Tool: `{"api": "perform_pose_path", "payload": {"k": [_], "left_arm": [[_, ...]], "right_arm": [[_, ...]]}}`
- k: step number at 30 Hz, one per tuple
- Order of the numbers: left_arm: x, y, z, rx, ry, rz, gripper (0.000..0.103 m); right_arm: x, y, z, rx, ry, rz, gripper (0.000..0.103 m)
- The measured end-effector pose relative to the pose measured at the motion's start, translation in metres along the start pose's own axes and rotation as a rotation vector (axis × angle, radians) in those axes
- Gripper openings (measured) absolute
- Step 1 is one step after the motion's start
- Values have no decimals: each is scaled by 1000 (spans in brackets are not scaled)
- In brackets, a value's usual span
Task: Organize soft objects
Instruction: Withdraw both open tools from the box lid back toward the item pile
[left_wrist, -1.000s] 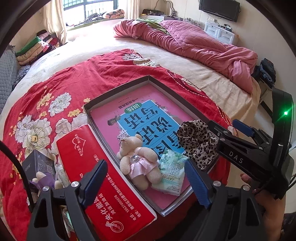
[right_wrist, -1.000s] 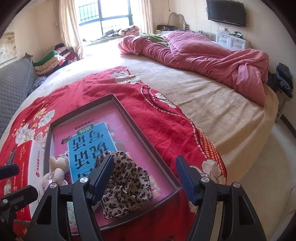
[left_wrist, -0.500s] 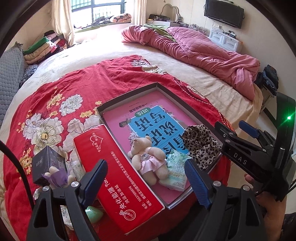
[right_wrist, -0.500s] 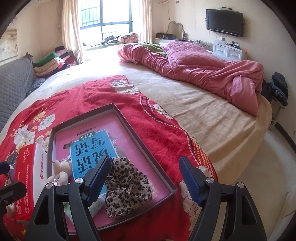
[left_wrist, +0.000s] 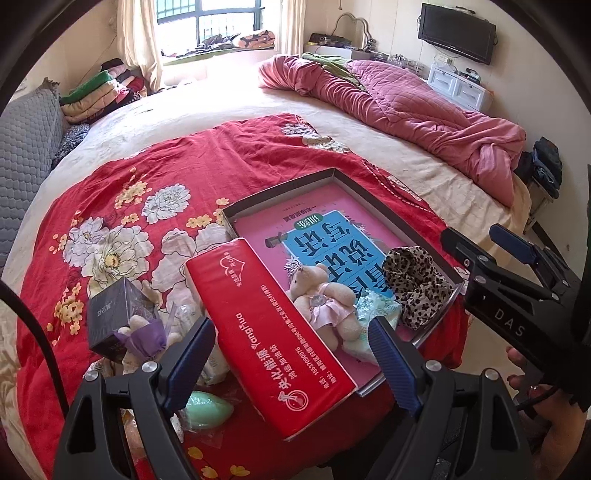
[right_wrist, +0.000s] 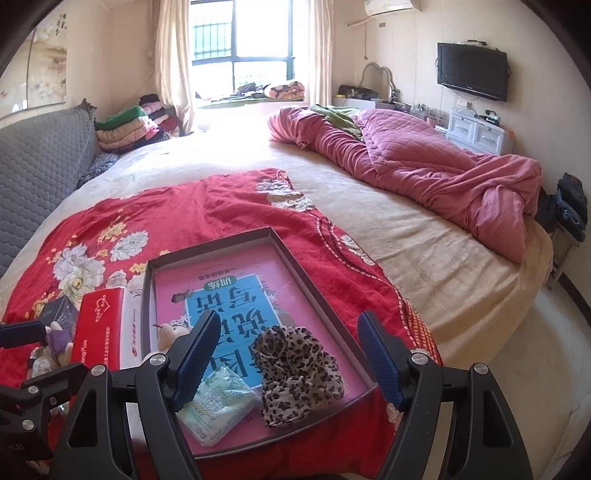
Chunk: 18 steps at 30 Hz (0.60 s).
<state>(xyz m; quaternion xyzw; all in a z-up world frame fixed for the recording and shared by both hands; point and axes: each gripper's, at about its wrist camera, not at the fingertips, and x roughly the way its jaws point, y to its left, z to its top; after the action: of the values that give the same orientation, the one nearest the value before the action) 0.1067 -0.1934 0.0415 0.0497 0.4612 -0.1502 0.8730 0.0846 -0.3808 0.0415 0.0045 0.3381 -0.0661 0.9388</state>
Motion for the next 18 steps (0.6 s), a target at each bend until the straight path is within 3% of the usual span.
{"api": "perform_pose_path", "payload": {"k": [18], "left_arm": [[-54,87,-20,-126,-52,73,85]], "right_arm": [[-47,59,12,-109,-78,114,78]]}}
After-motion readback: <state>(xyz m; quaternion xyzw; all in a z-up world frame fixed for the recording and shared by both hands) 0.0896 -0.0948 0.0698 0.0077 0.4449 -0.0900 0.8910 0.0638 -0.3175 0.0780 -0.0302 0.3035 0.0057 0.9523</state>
